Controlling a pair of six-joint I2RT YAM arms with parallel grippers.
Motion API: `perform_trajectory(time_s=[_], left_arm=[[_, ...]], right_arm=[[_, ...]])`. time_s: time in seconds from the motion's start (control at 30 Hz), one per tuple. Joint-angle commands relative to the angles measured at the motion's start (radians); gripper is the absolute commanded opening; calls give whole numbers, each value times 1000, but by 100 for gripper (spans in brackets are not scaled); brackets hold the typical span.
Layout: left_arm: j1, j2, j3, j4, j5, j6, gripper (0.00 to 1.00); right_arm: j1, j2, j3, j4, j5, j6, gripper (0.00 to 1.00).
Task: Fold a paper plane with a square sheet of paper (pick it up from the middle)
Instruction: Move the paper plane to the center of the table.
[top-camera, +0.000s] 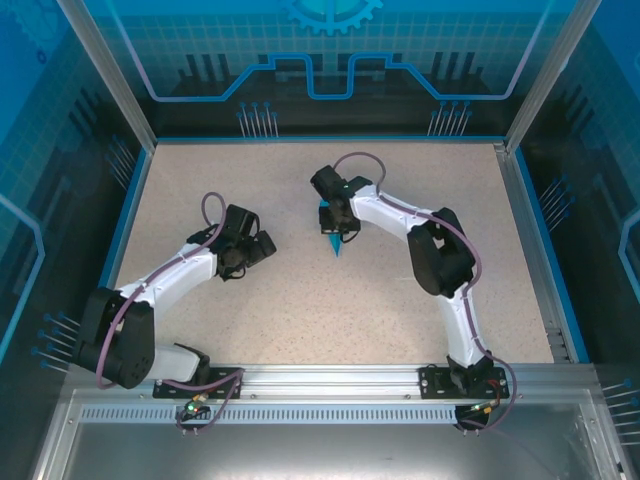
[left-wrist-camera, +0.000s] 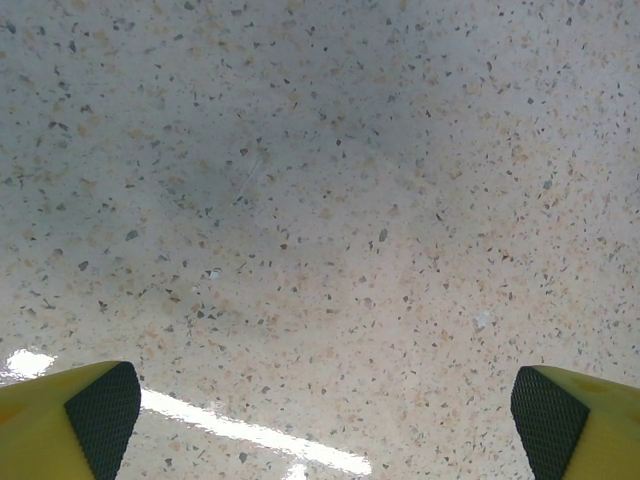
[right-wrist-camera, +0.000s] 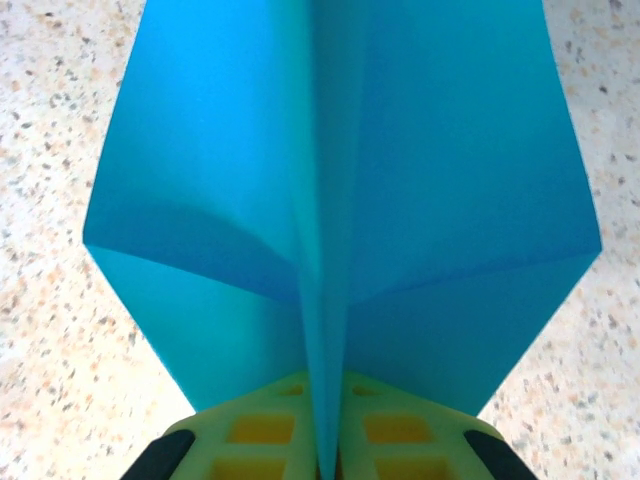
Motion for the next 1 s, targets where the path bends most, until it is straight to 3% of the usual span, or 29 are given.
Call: perform_trajectory(time_s=[0.0,0.37,0.67,0.77,0.97], left_arm=[[8,20,-10,-4,28,26,98],[8,54,-3,-1,47,31,99],[8,62,8,3,61,30,99],[8,61,24,-7,65,34,98],[8,42,72,-46,57,50,98]], right_arm=[[-13,53,60,-81,6,-14,11],[-16,130,112,-105,-6,6,25],[-14,160,88,-99,-28,32,27],[-15,140,122,-118,-27,33,33],[-15,-61,160,-127,-28,41,47]])
